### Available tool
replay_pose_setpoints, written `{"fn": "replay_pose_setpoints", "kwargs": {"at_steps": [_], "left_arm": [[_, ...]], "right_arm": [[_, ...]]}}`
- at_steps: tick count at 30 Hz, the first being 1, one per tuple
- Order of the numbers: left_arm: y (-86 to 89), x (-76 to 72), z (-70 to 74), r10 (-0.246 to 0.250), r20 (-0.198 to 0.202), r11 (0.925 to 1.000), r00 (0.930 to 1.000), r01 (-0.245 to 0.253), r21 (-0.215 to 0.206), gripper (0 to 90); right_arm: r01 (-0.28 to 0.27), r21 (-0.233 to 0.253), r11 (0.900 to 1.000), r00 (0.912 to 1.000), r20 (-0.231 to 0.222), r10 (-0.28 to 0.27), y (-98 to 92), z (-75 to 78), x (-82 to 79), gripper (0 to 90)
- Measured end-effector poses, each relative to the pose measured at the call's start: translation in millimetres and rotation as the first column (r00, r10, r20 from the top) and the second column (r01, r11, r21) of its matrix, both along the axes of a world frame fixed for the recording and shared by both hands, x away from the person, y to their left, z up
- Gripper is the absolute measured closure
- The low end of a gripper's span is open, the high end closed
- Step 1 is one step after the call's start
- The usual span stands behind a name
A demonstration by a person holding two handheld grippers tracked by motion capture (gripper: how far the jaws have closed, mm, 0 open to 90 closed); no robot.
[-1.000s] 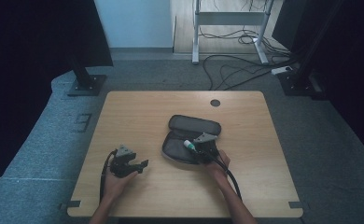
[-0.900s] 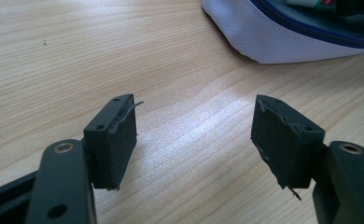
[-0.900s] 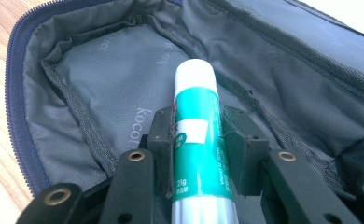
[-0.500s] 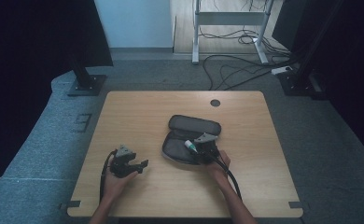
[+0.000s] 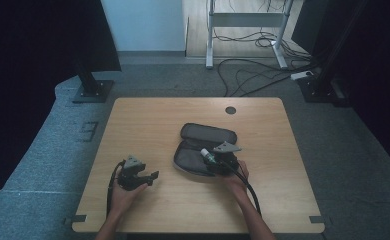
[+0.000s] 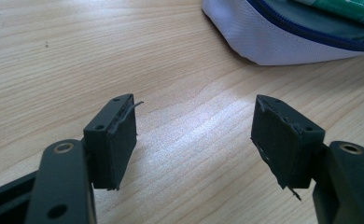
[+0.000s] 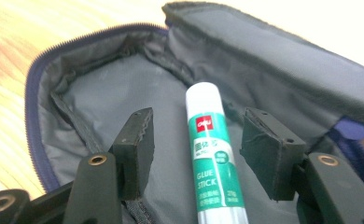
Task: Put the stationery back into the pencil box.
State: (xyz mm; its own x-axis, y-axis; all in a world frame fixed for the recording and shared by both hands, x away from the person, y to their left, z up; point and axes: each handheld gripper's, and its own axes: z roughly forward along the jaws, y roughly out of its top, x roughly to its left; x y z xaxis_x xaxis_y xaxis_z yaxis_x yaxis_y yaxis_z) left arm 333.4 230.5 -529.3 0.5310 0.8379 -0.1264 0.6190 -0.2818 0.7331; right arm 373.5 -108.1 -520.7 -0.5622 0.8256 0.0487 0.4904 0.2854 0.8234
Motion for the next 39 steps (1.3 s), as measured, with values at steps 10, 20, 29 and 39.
{"fn": "replay_pose_setpoints", "kwargs": {"at_steps": [10,20,29,39], "left_arm": [[0.6,-1.2,2.1,-0.002,0.005,1.0,1.0,0.002,-0.005,31.4],[4.5,-2.5,4.7,0.0,0.009,0.9999,1.0,0.0,-0.016,31.5],[10.9,-2.8,5.2,0.016,0.01,0.9997,0.9998,-0.015,-0.02,31.4],[9.9,-2.5,3.4,0.01,0.001,0.9998,1.0,-0.01,-0.015,31.3]], "right_arm": [[-0.033,0.048,0.998,0.9989,0.035,0.032,-10.2,10.8,-16.8,39.6],[-0.053,0.082,0.995,0.9971,0.06,0.048,-35.0,16.1,-47.8,37.6],[-0.033,0.082,0.996,0.9969,0.074,0.027,-57.8,17.2,-74.7,36.7],[0.055,0.093,0.994,0.9982,0.018,-0.057,-97.6,-2.9,-98.5,36.7]]}}
